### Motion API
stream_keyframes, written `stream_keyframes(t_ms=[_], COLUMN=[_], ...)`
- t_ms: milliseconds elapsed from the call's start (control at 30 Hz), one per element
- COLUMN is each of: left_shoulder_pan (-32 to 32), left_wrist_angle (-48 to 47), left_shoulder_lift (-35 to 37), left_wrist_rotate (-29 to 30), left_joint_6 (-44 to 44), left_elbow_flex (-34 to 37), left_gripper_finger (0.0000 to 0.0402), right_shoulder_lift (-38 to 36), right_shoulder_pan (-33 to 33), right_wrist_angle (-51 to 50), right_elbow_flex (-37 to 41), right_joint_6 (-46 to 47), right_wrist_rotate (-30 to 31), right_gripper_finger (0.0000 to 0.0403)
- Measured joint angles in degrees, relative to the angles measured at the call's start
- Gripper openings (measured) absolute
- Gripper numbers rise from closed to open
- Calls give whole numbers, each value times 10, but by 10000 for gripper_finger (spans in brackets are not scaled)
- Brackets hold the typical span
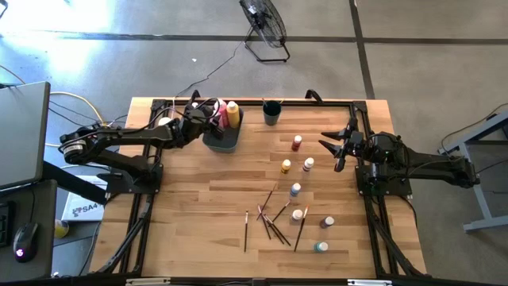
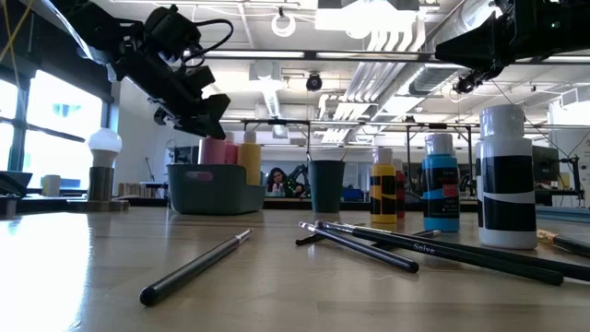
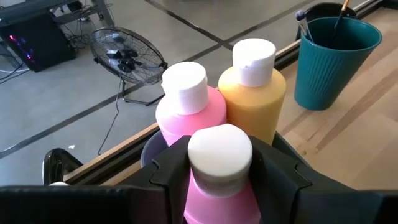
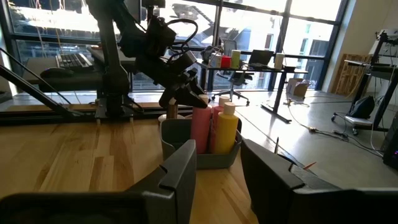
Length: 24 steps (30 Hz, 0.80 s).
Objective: Pick & Place Paint Supplies
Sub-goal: Put the large pink paint bottle into the green bin
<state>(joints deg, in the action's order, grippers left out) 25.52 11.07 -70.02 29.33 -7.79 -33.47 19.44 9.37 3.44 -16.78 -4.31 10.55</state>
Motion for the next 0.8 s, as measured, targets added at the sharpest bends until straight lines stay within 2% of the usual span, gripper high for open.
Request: stream_keyframes(t_ms=[167,800], left_shoulder_pan=[0,0], left_wrist_angle=[1,0], left_shoulder_lift=[0,0], left_wrist_rotate=[23,11], left_joint_6=[0,0], left_elbow_flex=[0,0], left_gripper_finger=[146,146], right_shoulder_lift=[0,0], right_shoulder_pan=[0,0], right_wrist_angle=[0,0], right_elbow_flex=[0,0], right_joint_6=[0,0], right_wrist_rotate=[0,0], right_gripper_finger=[121,121])
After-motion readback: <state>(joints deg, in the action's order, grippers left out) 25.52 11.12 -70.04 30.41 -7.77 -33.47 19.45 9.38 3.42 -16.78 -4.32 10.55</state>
